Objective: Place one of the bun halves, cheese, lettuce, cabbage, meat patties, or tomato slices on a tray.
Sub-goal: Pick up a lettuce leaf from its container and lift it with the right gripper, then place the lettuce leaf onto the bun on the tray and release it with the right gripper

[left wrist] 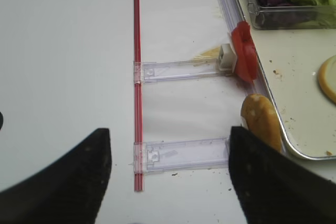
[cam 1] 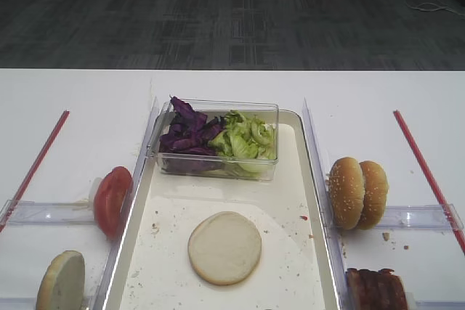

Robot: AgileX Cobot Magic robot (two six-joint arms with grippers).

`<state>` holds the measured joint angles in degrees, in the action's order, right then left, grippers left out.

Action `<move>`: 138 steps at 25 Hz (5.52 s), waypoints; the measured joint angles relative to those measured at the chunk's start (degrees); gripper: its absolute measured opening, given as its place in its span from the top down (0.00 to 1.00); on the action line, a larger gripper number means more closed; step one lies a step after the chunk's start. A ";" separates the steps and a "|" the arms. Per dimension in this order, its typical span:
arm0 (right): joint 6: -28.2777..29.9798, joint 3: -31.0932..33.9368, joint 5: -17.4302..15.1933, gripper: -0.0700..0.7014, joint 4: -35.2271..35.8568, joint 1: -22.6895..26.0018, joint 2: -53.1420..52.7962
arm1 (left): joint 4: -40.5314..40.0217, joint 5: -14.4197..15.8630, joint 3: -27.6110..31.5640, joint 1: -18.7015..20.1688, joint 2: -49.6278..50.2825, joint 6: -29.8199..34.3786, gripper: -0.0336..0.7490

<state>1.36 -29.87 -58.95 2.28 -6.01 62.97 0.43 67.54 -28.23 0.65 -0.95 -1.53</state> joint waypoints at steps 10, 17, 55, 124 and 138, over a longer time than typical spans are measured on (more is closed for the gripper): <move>0.00 -14.30 0.80 0.38 -0.69 0.13 14.44 | 0.00 0.00 0.00 0.00 0.00 0.00 0.35; 5.52 -26.82 0.92 0.38 5.38 10.39 27.02 | 0.00 0.00 0.00 0.00 0.00 0.00 0.35; 5.71 -66.79 -6.14 0.38 10.55 -8.67 53.56 | 0.00 0.00 0.00 0.00 0.00 0.00 0.35; 1.57 -89.11 -12.04 0.83 5.67 -24.88 61.29 | 0.00 0.00 0.00 0.00 0.00 0.00 0.35; -0.49 -81.47 -11.92 0.83 5.77 -24.88 55.69 | 0.00 0.00 0.00 0.00 0.00 0.00 0.35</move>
<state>0.87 -111.34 -70.87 8.05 -30.89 118.66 0.43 67.54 -28.23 0.65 -0.95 -1.53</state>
